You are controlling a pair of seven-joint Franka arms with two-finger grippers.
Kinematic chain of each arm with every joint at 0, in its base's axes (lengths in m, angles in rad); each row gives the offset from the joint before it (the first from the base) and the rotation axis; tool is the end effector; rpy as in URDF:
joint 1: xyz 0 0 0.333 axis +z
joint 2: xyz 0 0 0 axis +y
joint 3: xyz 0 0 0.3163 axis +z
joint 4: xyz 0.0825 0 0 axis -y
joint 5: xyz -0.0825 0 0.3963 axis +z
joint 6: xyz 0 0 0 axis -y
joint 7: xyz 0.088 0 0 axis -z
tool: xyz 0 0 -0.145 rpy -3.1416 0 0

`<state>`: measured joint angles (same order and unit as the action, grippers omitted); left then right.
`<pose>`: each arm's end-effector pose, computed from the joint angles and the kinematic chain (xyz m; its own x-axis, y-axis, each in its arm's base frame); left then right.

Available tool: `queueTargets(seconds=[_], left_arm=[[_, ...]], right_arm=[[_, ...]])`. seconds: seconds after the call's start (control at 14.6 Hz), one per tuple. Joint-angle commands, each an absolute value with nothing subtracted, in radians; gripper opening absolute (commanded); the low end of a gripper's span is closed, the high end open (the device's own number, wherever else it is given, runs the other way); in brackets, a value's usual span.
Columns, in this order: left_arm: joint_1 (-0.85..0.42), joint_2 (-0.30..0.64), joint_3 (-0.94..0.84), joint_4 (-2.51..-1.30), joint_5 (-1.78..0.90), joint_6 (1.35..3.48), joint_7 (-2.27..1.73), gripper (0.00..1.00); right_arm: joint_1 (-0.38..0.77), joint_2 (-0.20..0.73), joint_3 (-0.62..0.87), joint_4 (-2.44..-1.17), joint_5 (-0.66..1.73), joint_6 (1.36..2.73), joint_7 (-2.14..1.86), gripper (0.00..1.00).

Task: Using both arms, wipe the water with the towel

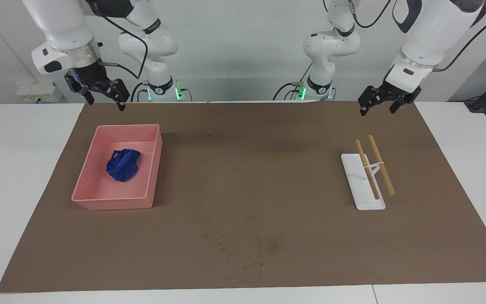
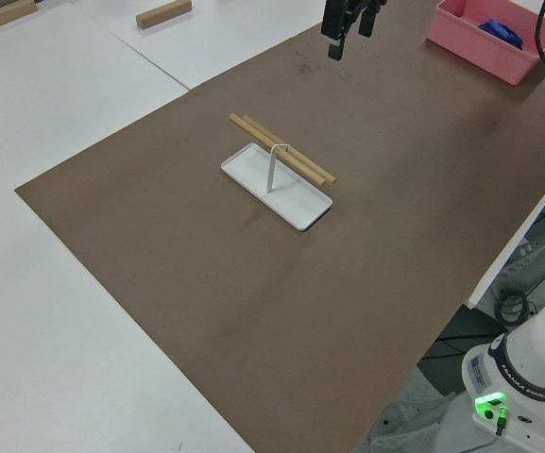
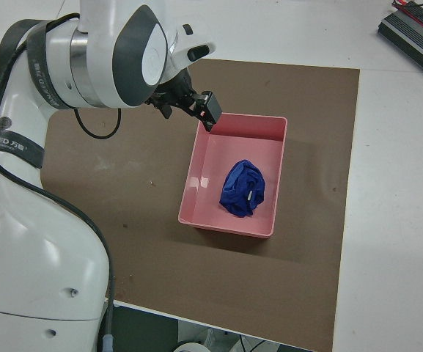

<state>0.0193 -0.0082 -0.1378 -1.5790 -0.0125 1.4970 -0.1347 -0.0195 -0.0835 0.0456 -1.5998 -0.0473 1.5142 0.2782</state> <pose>0.5492 -0.0676 0.5813 0.9971 0.0157 -0.0747 0.0158 -0.9999 0.0014 0.5347 0.0079 0.6140 0.9677 -0.2518 0.0120 -0.2521 -0.9664 0.0496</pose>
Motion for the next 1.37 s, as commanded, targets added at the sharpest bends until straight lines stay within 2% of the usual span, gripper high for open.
queueTargets(seconds=[0.0,0.34,0.55,1.31], left_arm=[[0.028,-0.035,-0.141,-1.612,-0.006,1.513,-0.130,1.00],[0.028,-0.035,-0.141,-1.612,-0.006,1.513,-0.130,1.00],[0.028,-0.035,-0.141,-1.612,-0.006,1.513,-0.130,1.00],[0.028,-0.035,-0.141,-1.612,-0.006,1.513,-0.130,1.00]], right_arm=[[-0.028,-0.043,0.051,-1.526,-0.045,1.480,0.299,1.00],[-0.031,-0.032,0.049,-1.496,-0.005,1.450,0.304,1.00],[-0.046,0.006,0.048,-1.493,-0.011,1.463,0.295,1.00],[-0.038,-0.020,0.046,-1.509,0.003,1.448,0.270,1.00]])
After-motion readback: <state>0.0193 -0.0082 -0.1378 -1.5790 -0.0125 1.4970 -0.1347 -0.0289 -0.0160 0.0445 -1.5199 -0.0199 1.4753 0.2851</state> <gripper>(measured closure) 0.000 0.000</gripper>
